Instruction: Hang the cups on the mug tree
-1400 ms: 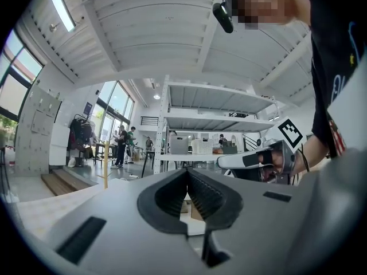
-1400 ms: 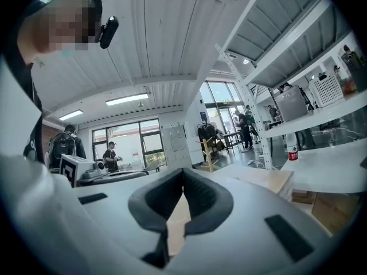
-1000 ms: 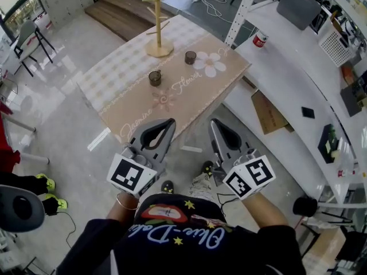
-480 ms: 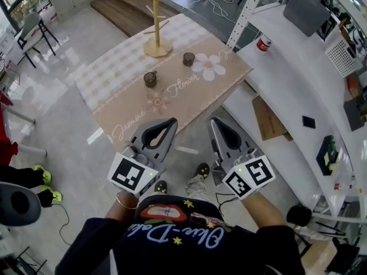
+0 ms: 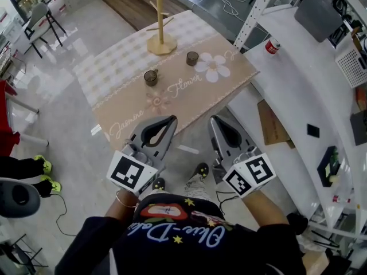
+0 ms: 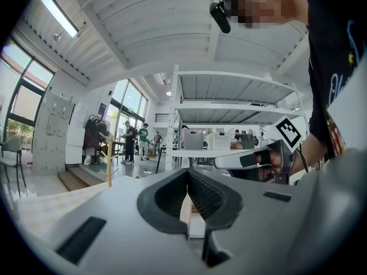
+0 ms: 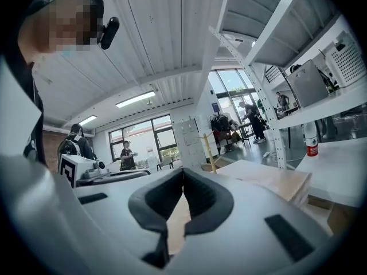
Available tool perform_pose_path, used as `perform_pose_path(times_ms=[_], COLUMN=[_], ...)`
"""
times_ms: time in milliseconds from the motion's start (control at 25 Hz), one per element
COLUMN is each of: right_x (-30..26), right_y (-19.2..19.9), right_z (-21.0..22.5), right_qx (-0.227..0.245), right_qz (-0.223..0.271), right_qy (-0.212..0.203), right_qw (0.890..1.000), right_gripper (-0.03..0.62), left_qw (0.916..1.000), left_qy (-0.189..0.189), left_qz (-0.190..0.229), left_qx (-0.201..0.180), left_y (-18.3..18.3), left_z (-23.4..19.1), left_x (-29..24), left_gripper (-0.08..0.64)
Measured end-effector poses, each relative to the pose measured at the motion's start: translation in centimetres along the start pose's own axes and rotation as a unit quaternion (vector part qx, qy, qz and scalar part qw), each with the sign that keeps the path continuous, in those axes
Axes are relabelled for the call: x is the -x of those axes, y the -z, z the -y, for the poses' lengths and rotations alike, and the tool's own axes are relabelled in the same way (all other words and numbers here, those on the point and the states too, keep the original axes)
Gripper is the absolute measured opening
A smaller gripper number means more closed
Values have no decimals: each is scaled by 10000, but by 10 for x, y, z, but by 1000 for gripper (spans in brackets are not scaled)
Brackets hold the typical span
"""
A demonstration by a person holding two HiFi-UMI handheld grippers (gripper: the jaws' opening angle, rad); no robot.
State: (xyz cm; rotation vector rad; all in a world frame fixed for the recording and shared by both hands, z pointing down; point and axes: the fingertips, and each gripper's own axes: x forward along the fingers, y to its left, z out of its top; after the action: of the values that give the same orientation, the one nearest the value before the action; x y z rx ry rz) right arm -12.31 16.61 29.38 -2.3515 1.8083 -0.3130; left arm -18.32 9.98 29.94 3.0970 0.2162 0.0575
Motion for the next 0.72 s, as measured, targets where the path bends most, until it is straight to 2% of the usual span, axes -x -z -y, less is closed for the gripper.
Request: perform_pose_path(times_ms=[720], right_x=[-2], right_y=[-13], right_z=[58], right_qx=[0], right_qz=[-67], right_qy=[-453], right_qw=[9990], right_gripper=[9], left_qw=[9990], left_qy=[-420], left_qz=[-135], left_qx=[-26], left_y=[-2], left_z=[10], left_x=[-59], left_gripper=[9])
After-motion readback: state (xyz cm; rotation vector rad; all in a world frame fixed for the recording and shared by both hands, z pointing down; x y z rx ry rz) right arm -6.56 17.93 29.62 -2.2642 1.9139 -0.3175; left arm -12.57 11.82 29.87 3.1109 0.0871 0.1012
